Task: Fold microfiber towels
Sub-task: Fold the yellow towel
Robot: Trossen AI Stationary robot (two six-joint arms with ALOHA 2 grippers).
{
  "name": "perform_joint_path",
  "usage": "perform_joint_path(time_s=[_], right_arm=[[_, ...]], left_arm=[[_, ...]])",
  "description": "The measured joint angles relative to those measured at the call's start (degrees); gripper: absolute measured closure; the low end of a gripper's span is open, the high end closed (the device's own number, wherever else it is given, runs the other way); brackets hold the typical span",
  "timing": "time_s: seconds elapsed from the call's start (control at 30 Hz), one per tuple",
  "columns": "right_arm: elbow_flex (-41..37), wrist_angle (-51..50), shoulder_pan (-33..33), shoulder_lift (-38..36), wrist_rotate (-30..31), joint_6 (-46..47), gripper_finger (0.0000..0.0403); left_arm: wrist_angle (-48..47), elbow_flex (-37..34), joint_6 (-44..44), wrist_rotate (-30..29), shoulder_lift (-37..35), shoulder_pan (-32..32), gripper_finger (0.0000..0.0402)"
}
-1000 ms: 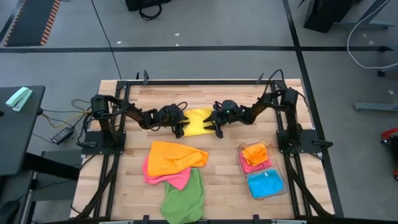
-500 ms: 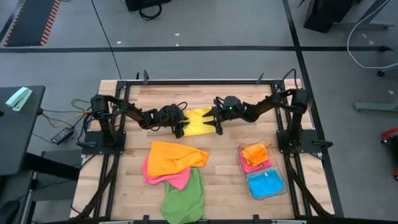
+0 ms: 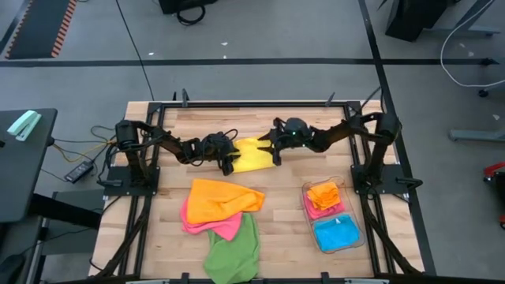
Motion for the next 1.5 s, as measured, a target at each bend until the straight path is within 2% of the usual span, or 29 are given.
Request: perform_joint_path(time_s=[0.17,0.3,0.4,0.53,0.63,0.97,1.27,1.4,1.5], right_arm=[[2.45,-0.09,-0.29,2.94,1.90,-0.89,0.0223],[2.33,0.02,-1.71,10.03,3.43,4.40,0.0224],[2.62,0.56,-2.22,11.15,3.63,7.16,0.0232],[2.37,-2.47,-1.43,6.84,4.37,7.73,0.0246],[2.67,-0.90,-0.87,3.17,7.42,5.26,0.0255],[2.67,-8.56,-2.58,5.89,12.25,4.91,0.0276],[3.96,-9.09,-1.64,-1.16,11.74,4.96,0.0290],[6.32,-8.82,0.63,-0.76,7.01,4.36,0.0292],[8.17,-8.92,2.72,2.13,6.23,3.64,0.0292]], left_arm=[[0.07,-0.02,0.02,-0.02,0.04,0.00,0.0281],[0.04,-0.02,0.00,0.00,0.04,0.00,0.0283],[0.04,-0.02,0.00,-0.01,0.04,0.00,0.0288],[0.04,-0.02,0.00,0.02,0.04,-0.01,0.0287],[0.04,-0.02,0.02,0.02,0.04,0.00,0.0283],[0.05,-0.02,-0.01,0.02,0.04,-0.01,0.0289],[0.04,-0.02,-0.04,0.04,0.04,-0.01,0.0285],[0.07,-0.03,-0.04,0.03,0.04,-0.02,0.0284],[0.09,-0.04,-0.05,0.07,0.04,-0.02,0.0289]])
